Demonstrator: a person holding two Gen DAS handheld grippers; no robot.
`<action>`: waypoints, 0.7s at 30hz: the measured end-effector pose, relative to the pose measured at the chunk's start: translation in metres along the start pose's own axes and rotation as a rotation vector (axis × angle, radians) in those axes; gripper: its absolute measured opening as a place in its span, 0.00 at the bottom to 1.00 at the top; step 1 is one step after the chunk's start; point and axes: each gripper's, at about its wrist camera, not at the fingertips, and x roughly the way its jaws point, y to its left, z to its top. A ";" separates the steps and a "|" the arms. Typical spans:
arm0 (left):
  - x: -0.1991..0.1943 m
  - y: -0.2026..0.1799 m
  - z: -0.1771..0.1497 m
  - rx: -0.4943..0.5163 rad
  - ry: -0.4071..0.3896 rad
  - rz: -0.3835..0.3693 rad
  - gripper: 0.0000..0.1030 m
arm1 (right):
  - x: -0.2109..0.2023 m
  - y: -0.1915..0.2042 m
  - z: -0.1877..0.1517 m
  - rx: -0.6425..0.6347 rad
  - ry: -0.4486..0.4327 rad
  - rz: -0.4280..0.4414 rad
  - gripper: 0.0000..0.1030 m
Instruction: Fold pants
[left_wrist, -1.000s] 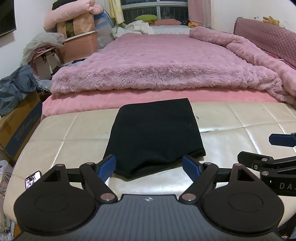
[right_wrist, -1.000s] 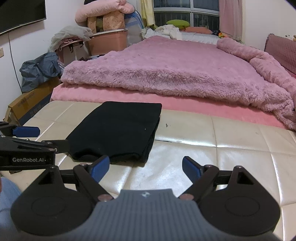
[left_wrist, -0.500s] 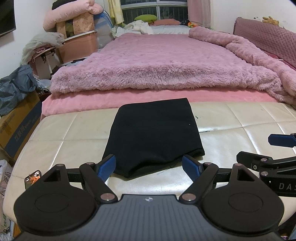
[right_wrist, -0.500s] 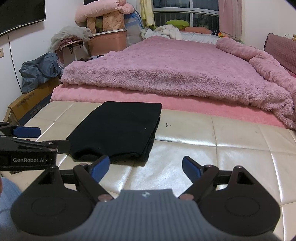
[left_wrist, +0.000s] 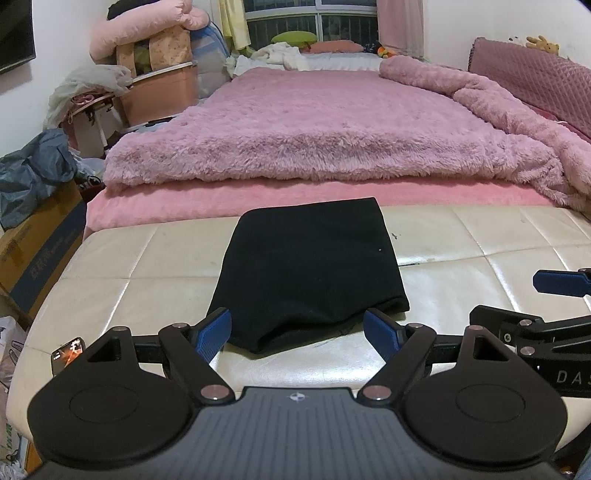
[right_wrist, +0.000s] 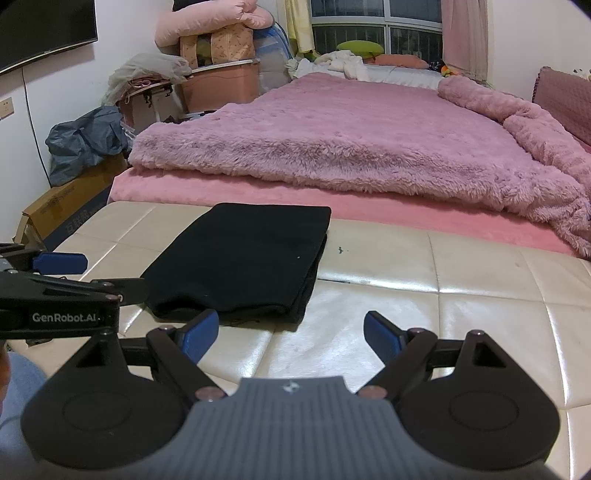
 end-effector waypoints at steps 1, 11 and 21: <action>-0.001 0.000 0.000 -0.003 0.000 0.002 0.92 | 0.000 0.000 0.000 0.000 0.000 -0.001 0.80; -0.003 0.000 -0.001 -0.015 0.005 0.011 0.92 | -0.002 0.002 -0.001 -0.002 -0.006 0.004 0.80; -0.004 -0.002 -0.001 -0.013 0.008 0.009 0.92 | -0.002 0.004 -0.002 -0.001 -0.001 0.013 0.80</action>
